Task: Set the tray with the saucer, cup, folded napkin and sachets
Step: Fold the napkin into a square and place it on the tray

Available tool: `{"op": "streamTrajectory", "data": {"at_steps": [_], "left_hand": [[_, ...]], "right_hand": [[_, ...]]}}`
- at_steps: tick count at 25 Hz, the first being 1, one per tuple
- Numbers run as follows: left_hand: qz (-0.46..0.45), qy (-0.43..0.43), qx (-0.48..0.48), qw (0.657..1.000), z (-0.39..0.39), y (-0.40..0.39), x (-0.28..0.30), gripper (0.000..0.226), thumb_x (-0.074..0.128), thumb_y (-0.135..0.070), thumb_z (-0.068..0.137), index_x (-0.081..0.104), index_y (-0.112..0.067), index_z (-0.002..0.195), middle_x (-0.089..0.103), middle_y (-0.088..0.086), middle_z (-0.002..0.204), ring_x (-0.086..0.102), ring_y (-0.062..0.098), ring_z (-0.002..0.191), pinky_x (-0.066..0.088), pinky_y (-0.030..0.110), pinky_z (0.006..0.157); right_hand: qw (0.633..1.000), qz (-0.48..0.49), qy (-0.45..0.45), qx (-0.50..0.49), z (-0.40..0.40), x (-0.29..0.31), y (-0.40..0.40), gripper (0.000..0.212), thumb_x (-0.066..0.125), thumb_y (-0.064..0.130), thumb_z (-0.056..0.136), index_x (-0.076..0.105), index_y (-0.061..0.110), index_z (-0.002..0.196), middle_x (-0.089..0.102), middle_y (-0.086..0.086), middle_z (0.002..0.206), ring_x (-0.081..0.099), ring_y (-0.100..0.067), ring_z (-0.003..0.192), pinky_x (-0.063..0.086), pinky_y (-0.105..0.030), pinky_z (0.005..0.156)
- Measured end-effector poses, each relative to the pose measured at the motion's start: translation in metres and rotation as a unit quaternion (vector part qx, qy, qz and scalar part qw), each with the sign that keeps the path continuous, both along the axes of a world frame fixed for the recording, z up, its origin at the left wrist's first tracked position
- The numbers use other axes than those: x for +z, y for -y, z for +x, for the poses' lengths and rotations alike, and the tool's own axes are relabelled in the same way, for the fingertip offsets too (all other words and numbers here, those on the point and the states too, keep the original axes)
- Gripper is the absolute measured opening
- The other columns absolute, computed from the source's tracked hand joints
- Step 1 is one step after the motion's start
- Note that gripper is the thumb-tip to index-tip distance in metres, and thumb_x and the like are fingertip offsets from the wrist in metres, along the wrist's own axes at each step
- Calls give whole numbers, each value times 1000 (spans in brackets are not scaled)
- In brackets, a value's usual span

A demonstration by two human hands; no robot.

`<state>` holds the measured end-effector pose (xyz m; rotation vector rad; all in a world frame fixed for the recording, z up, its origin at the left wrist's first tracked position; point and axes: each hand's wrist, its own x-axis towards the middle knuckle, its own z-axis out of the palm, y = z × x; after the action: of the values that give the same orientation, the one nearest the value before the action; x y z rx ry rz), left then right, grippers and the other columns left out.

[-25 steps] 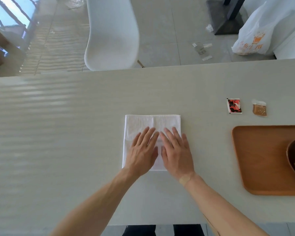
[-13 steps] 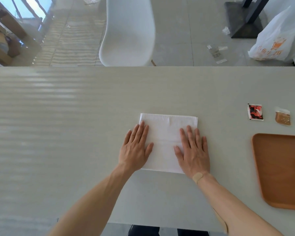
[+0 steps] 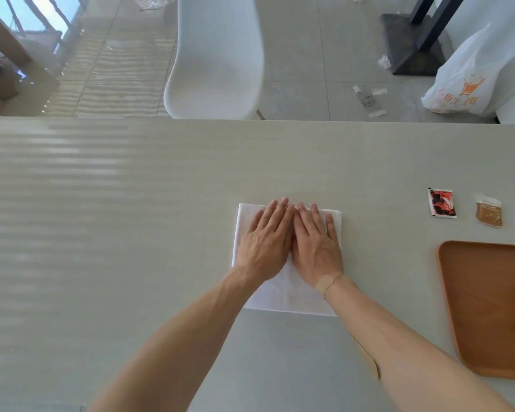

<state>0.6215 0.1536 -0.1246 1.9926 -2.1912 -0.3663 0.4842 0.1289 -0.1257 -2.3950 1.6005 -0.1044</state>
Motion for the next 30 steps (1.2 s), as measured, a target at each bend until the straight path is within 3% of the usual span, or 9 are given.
{"op": "streamTrajectory", "data": {"at_steps": [5, 9, 12, 16, 19, 22, 24, 30], "left_hand": [[-6, 28, -19, 999, 11, 3, -15, 59, 12, -44, 103, 17, -16, 155, 14, 1, 163, 6, 14, 150, 11, 38, 122], [19, 68, -5, 998, 50, 3, -15, 66, 10, -52, 100, 5, -17, 156, 0, 0, 164, 0, 13, 150, 3, 36, 122], [57, 76, 38, 995, 73, 0, -14, 67, 3, -55, 97, -6, -21, 155, -14, -6, 162, -9, 8, 149, -6, 38, 122], [66, 72, 50, 994, 72, -1, -9, 67, 4, -54, 98, -9, -21, 154, -16, -7, 162, -13, 9, 149, -11, 40, 120], [21, 46, 75, 996, 55, -15, 1, 65, 11, -49, 101, -1, -17, 155, -8, -2, 163, -10, 14, 150, -7, 41, 122], [-2, -3, 18, 1000, 16, -44, 4, 61, 13, -45, 103, 8, -16, 156, 1, 0, 164, -3, 15, 151, 1, 41, 123], [-1, 15, -2, 1000, -6, -65, -2, 58, 13, -43, 104, 14, -16, 155, 5, 1, 164, 1, 17, 151, 6, 42, 122], [27, 29, -5, 999, -5, -82, -9, 58, 16, -42, 104, 20, -13, 154, 15, 2, 163, 8, 18, 150, 13, 45, 119]], "right_hand": [[1000, -16, -8, 7, -4, -15, 2, 56, 35, 33, 100, 22, 18, 152, 17, 2, 161, 10, -24, 150, 7, -49, 121], [997, -15, -57, -54, -28, -17, 11, 66, 22, 55, 96, 9, 24, 154, 8, 4, 163, 6, -22, 150, -2, -52, 119], [993, 3, -79, -90, -41, -20, 13, 68, 14, 55, 96, 4, 21, 154, 4, 5, 163, 4, -22, 150, 0, -59, 118], [991, 37, -93, -88, -35, -12, 16, 68, 11, 55, 96, -5, 21, 153, -8, 6, 163, -6, -24, 150, -4, -63, 116], [996, 11, -59, -62, -31, 2, -2, 66, 18, 49, 98, 4, 16, 154, -3, -2, 164, -7, -25, 150, -5, -61, 116], [999, -22, -27, -3, -18, 8, -44, 62, 25, 40, 97, 19, 12, 152, 12, -5, 162, 5, -25, 150, 6, -56, 119], [999, -23, -32, -6, -12, 4, -70, 60, 24, 36, 96, 25, 11, 151, 19, -7, 160, 12, -27, 149, 11, -56, 118], [997, 12, -66, -25, -17, -6, -86, 62, 22, 43, 97, 26, 13, 151, 21, -6, 160, 16, -25, 148, 17, -52, 116]]}}
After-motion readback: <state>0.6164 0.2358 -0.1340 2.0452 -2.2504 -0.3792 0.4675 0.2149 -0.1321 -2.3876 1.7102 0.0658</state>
